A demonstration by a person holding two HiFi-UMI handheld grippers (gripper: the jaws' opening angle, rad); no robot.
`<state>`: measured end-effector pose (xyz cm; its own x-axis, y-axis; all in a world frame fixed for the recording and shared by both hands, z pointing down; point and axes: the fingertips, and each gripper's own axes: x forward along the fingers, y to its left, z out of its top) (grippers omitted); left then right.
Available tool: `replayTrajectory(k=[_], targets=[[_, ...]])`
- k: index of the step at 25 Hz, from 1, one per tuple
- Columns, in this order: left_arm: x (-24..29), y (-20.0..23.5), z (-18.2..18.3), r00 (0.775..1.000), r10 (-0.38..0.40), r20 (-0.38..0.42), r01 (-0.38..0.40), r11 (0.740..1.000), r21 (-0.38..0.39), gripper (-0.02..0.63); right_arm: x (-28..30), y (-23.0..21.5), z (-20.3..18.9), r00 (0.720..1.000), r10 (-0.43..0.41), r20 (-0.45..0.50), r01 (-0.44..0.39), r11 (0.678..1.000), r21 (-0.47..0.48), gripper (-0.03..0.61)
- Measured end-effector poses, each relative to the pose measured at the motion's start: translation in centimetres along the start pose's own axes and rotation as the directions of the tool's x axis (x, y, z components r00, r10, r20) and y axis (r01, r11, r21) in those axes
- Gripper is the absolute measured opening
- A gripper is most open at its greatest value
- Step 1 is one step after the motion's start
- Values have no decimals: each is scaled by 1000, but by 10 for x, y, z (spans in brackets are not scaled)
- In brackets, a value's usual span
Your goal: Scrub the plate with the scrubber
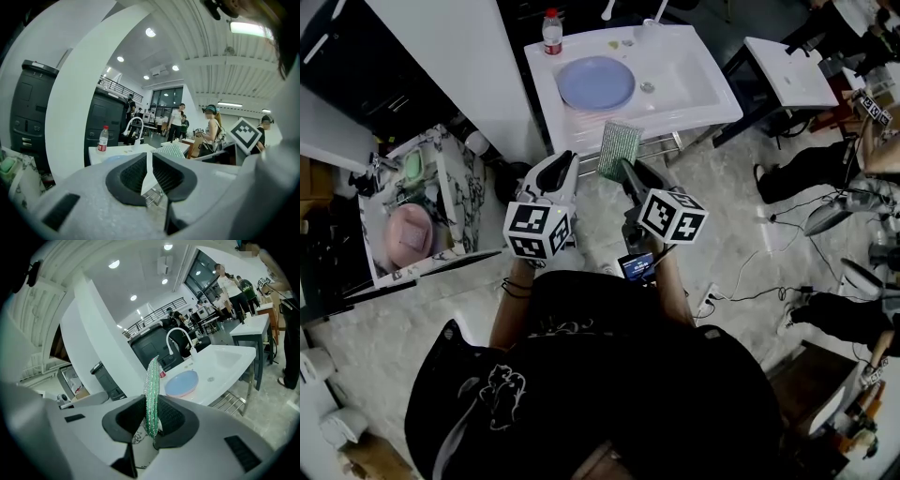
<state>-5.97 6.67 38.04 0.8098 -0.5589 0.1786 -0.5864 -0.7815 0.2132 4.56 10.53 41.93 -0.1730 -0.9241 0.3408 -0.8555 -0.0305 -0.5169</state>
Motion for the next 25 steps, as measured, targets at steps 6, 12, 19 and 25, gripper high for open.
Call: replayTrajectory(k=[6,12,19,25], targets=[[11,31,6,999,-32,-23,33,999,15,37,30,5,9,1000,-29,9,29,1000,10,80],[21,62,6,996,-77,-50,77,997,9,37,56,12,12,998,-62,22,61,998,16,80],[39,82,1,991,-101,-88,101,995,-6,38,71,0,16,994,-113,14,112,993,28,81],[62,92,-3,989,-88,-119,85,996,-28,38,79,-25,34,990,-142,18,141,989,48,80]])
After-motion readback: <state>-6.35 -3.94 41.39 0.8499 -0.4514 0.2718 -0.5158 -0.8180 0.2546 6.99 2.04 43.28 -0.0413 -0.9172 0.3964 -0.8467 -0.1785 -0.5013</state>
